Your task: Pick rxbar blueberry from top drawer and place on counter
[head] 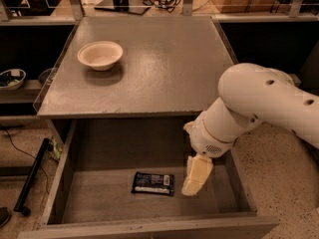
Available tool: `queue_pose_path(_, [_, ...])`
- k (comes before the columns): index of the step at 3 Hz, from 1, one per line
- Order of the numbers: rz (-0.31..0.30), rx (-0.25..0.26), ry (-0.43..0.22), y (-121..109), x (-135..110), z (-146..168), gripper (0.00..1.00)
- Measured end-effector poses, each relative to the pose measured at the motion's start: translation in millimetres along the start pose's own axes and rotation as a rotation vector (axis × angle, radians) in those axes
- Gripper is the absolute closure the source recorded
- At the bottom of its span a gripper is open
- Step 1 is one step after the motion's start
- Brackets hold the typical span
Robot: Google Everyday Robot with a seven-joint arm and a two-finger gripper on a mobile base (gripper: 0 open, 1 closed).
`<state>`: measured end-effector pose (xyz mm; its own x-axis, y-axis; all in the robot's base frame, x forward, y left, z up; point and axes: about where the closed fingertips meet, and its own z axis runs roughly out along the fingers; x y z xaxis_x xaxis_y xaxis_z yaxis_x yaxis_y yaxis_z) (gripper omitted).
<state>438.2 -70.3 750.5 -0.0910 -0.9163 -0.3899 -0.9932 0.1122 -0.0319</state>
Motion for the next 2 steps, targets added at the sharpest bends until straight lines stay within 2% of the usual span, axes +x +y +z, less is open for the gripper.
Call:
queue_pose_path(1, [0.0,0.0,0.0,0,0,0,0.0])
queue_pose_path(2, [0.009,-0.035,-0.014,11,3,22,0.0])
